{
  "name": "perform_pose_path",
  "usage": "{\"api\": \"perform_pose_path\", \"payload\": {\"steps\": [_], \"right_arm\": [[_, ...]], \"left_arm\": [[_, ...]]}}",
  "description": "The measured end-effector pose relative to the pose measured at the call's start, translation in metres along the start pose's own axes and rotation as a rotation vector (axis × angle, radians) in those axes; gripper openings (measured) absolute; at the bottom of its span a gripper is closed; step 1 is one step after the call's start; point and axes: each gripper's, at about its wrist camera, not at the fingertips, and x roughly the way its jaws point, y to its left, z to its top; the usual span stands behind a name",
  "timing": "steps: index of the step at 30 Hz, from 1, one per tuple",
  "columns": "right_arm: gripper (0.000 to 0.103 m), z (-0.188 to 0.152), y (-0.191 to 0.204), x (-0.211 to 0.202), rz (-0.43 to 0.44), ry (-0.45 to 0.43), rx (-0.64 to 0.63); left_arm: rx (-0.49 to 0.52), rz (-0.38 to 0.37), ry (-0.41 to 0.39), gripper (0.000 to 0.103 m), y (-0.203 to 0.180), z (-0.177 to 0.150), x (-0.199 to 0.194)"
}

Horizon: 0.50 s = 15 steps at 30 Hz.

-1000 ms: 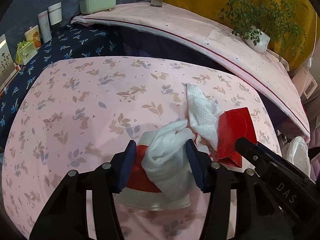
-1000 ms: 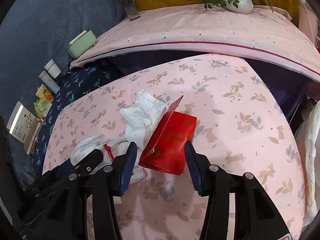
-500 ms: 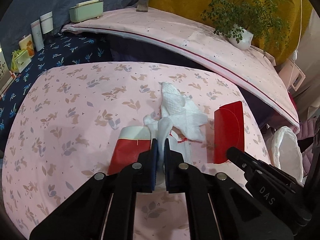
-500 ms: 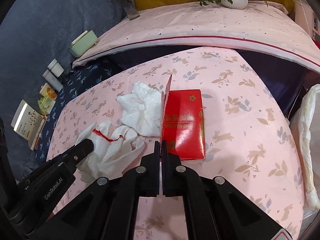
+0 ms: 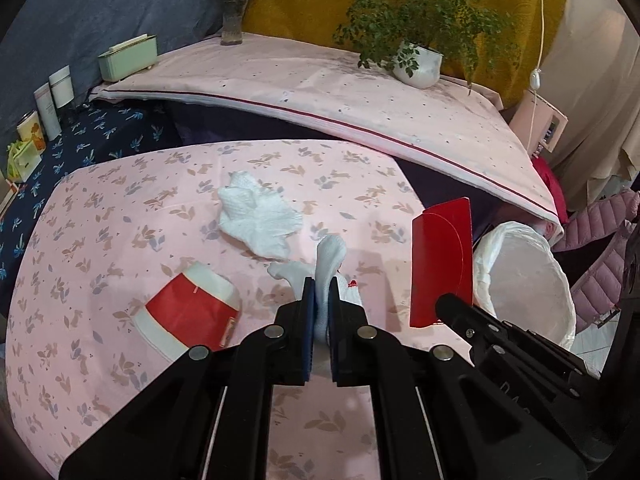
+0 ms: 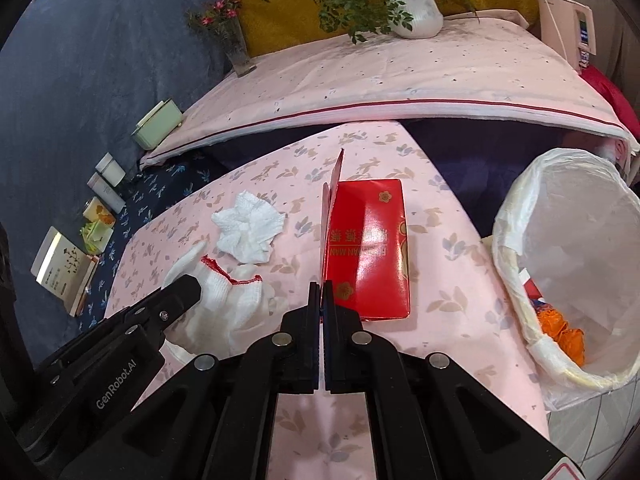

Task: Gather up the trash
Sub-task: 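Carry the glove and red envelope over the bin and open both grippers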

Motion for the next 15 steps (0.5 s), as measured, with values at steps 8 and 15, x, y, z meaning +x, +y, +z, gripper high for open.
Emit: {"api": "perform_pose_path", "payload": {"steps": [8,15], "right_arm": [[0.002,0.001,-0.052,-0.039,-0.036,-0.062,0.080],[0.002,0.000,-0.101,-0.061,-0.076,-0.091,0.151]], "left_arm": [[0.080,-0.050,0.002,0.005,-0.063,-0.003,-0.006],[0.148,-0.100,0.016,0.005,-0.115,-0.007,-0.002]]}}
